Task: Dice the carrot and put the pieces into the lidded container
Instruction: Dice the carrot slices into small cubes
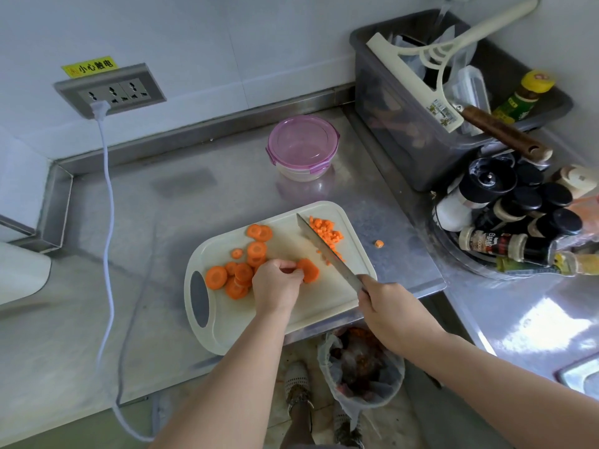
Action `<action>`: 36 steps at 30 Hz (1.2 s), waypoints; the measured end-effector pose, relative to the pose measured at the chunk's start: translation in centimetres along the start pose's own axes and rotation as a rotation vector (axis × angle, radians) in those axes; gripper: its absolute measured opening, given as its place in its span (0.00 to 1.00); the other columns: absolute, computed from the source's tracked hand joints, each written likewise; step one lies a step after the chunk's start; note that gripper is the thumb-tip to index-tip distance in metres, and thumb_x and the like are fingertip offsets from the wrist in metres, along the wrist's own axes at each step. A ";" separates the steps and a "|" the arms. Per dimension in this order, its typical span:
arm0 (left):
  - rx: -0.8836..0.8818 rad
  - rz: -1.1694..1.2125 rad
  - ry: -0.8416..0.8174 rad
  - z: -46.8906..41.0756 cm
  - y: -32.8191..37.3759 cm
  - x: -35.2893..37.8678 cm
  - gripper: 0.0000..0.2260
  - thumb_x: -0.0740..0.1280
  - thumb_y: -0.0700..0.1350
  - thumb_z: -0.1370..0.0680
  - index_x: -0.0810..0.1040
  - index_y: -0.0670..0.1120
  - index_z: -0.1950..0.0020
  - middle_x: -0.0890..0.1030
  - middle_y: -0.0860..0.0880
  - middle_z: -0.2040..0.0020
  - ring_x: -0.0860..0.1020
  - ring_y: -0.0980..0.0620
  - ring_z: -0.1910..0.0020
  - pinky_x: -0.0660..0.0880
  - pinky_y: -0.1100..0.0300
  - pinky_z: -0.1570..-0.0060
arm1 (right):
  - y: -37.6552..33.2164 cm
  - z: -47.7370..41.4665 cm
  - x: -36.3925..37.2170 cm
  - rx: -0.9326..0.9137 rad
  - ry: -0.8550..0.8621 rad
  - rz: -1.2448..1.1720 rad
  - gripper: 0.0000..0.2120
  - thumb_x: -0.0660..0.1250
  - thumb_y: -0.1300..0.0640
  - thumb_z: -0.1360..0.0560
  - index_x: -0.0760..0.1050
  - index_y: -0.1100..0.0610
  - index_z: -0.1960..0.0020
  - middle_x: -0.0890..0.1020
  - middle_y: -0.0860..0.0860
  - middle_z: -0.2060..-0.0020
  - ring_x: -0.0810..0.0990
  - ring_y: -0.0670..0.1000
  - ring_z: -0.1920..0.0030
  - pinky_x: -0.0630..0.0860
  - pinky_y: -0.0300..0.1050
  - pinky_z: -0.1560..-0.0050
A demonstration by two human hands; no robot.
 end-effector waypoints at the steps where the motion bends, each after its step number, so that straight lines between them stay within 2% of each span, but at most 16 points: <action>1: 0.002 0.003 -0.002 0.0 0.0 0.0 0.04 0.71 0.41 0.27 0.79 0.48 0.55 0.84 0.46 0.56 0.82 0.49 0.53 0.78 0.52 0.46 | -0.4 0.0 -0.1 -0.010 -0.002 0.015 0.13 0.50 0.54 0.18 0.68 0.53 0.37 0.74 0.50 0.68 0.74 0.52 0.68 0.73 0.49 0.67; 5: 0.007 -0.003 -0.001 0.1 0.2 0.1 0.03 0.72 0.42 0.28 0.79 0.47 0.56 0.84 0.46 0.56 0.82 0.48 0.54 0.78 0.50 0.47 | -2.1 0.4 1.2 -0.062 -0.075 0.201 0.15 0.51 0.57 0.18 0.65 0.55 0.32 0.77 0.51 0.59 0.80 0.55 0.59 0.80 0.52 0.57; 9: 0.009 0.003 0.005 0.1 0.0 0.1 0.04 0.72 0.42 0.29 0.79 0.48 0.58 0.84 0.47 0.58 0.82 0.47 0.55 0.79 0.48 0.48 | -2.3 0.4 1.1 -0.038 -0.065 0.187 0.14 0.48 0.54 0.18 0.68 0.54 0.38 0.72 0.51 0.60 0.80 0.57 0.54 0.74 0.49 0.57; 16: 0.017 -0.015 0.008 0.0 0.0 0.1 0.04 0.73 0.44 0.29 0.80 0.48 0.56 0.84 0.47 0.57 0.82 0.48 0.55 0.79 0.49 0.49 | -2.2 0.2 1.4 -0.027 -0.089 0.221 0.13 0.48 0.54 0.18 0.68 0.55 0.39 0.75 0.52 0.57 0.80 0.58 0.53 0.74 0.49 0.56; 18: 0.010 -0.012 0.004 -0.1 0.0 0.2 0.04 0.73 0.44 0.29 0.79 0.49 0.57 0.84 0.48 0.57 0.82 0.48 0.55 0.79 0.49 0.49 | -2.1 0.2 1.7 -0.033 -0.095 0.244 0.13 0.49 0.54 0.17 0.66 0.55 0.37 0.77 0.51 0.57 0.81 0.57 0.55 0.77 0.49 0.57; 21: -0.004 0.011 -0.007 -0.3 -0.3 0.2 0.04 0.73 0.42 0.28 0.78 0.49 0.58 0.84 0.47 0.57 0.82 0.48 0.55 0.79 0.49 0.49 | -1.6 0.0 2.7 -0.027 -0.114 0.252 0.13 0.50 0.52 0.17 0.65 0.56 0.37 0.80 0.52 0.58 0.81 0.55 0.60 0.81 0.54 0.57; 26: -0.013 0.004 -0.002 -0.6 -0.6 0.4 0.05 0.72 0.42 0.28 0.78 0.50 0.61 0.83 0.48 0.59 0.82 0.47 0.56 0.79 0.49 0.49 | -0.9 -0.5 3.6 0.005 -0.136 0.282 0.10 0.55 0.58 0.19 0.65 0.56 0.39 0.80 0.52 0.56 0.82 0.56 0.58 0.81 0.53 0.58; 29: -0.001 -0.028 0.008 -0.7 -0.5 0.3 0.02 0.71 0.42 0.27 0.81 0.46 0.56 0.84 0.47 0.57 0.82 0.46 0.55 0.79 0.51 0.49 | -0.8 -0.7 3.8 0.003 -0.156 0.341 0.11 0.57 0.61 0.20 0.65 0.57 0.38 0.80 0.53 0.54 0.81 0.56 0.57 0.80 0.51 0.60; 33: 0.017 -0.064 0.026 -0.7 -0.2 0.0 0.06 0.70 0.41 0.26 0.81 0.43 0.49 0.84 0.46 0.53 0.81 0.48 0.51 0.76 0.57 0.49 | -0.7 -0.9 4.2 0.028 -0.184 0.329 0.13 0.56 0.59 0.19 0.63 0.57 0.35 0.79 0.54 0.52 0.80 0.55 0.56 0.80 0.50 0.59; 36: 0.019 -0.078 0.031 -0.6 -0.2 -0.1 0.07 0.70 0.41 0.25 0.81 0.42 0.48 0.83 0.45 0.50 0.80 0.47 0.49 0.75 0.57 0.48 | -0.5 -0.9 4.3 0.041 -0.177 0.341 0.16 0.55 0.60 0.20 0.62 0.57 0.33 0.79 0.54 0.52 0.80 0.55 0.56 0.80 0.49 0.59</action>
Point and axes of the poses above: each hand's wrist, its own z-axis away from the middle knuckle, its own x-axis out of the palm, y = z × x, the point moved 10 cm from there along -z, towards the middle knuckle
